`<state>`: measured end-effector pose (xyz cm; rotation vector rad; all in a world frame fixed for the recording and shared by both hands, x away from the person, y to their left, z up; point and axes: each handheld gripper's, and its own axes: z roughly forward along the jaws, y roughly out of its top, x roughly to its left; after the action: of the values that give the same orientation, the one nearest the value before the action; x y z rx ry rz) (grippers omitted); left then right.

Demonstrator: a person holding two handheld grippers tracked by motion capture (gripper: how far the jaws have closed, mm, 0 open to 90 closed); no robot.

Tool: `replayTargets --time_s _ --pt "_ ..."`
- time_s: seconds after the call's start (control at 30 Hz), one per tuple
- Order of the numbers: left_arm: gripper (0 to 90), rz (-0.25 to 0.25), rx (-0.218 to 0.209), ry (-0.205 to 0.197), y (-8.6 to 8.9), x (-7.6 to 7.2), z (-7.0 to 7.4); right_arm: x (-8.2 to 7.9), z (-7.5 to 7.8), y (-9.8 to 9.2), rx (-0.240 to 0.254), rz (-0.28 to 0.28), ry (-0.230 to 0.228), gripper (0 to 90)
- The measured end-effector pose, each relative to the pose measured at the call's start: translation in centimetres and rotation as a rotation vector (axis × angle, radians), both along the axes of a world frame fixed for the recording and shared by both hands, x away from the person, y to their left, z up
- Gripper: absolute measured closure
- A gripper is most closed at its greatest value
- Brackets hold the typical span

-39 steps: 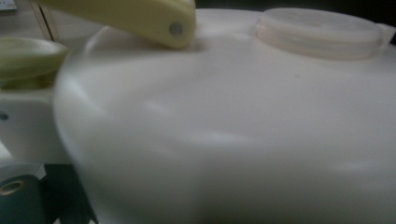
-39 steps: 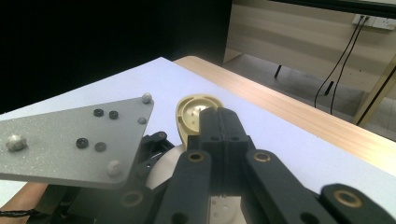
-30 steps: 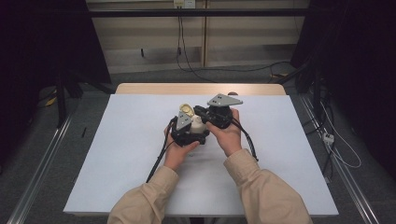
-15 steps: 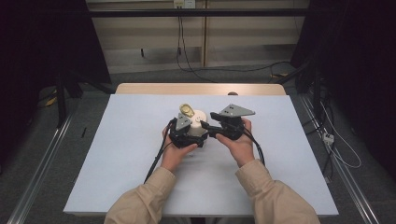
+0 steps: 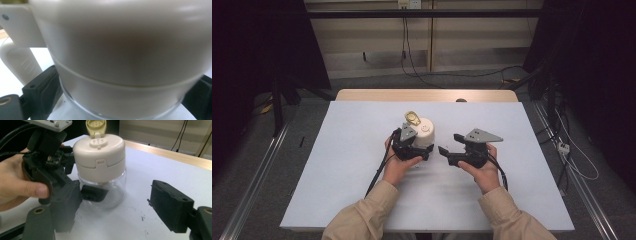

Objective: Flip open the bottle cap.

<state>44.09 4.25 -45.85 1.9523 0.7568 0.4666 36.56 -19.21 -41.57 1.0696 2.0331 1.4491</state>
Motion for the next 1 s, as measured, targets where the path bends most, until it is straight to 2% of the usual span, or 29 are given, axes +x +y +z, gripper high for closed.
replayTargets --time_s 0.03,0.17,0.2,0.3,0.37,0.43,0.47,0.57,0.63,0.8,0.9,1.0 --pt "3.9 -0.006 0.005 -0.002 0.2 -0.1 0.0 -0.3 -0.1 -0.1 0.0 0.002 0.002 23.7" --pt "5.3 -0.017 -0.021 0.016 1.2 -0.7 0.0 -1.3 -0.8 -0.7 0.002 0.008 0.005 21.9" --pt "5.3 -0.021 -0.012 0.013 1.6 -1.0 0.2 -1.5 -1.0 -0.8 0.001 0.007 0.005 21.0" --pt "5.3 -0.026 -0.025 -0.001 2.5 -1.7 0.6 -2.0 -1.6 -1.2 -0.006 0.002 0.015 19.3" --pt "5.3 -0.036 -0.013 -0.006 3.2 -2.1 0.9 -2.2 -1.8 -1.4 -0.006 0.004 0.015 18.3" --pt "5.3 -0.04 -0.022 0.003 4.0 -2.4 1.2 -2.4 -1.9 -1.6 -0.011 0.006 0.027 15.8" --pt "5.2 -0.041 -0.046 0.015 4.3 -2.5 1.2 -2.6 -2.0 -1.7 -0.012 0.003 0.028 15.7" --pt "5.1 -0.04 -0.069 0.014 5.5 -3.0 1.7 -2.9 -2.3 -2.0 -0.018 -0.007 0.03 14.6" --pt "5.2 -0.036 -0.06 0.005 6.2 -3.3 1.9 -3.2 -2.5 -2.3 -0.017 -0.016 0.033 14.0" --pt "5.2 -0.033 -0.079 0.004 8.0 -4.3 2.4 -3.7 -2.8 -3.2 -0.014 -0.03 0.034 13.2" --pt "5.2 -0.038 -0.07 0.001 9.0 -4.9 2.4 -4.1 -2.9 -3.6 -0.015 -0.038 0.032 13.0" --pt "5.2 -0.033 -0.073 0.012 10.0 -5.3 2.3 -4.4 -3.0 -4.0 -0.018 -0.038 0.028 12.9"
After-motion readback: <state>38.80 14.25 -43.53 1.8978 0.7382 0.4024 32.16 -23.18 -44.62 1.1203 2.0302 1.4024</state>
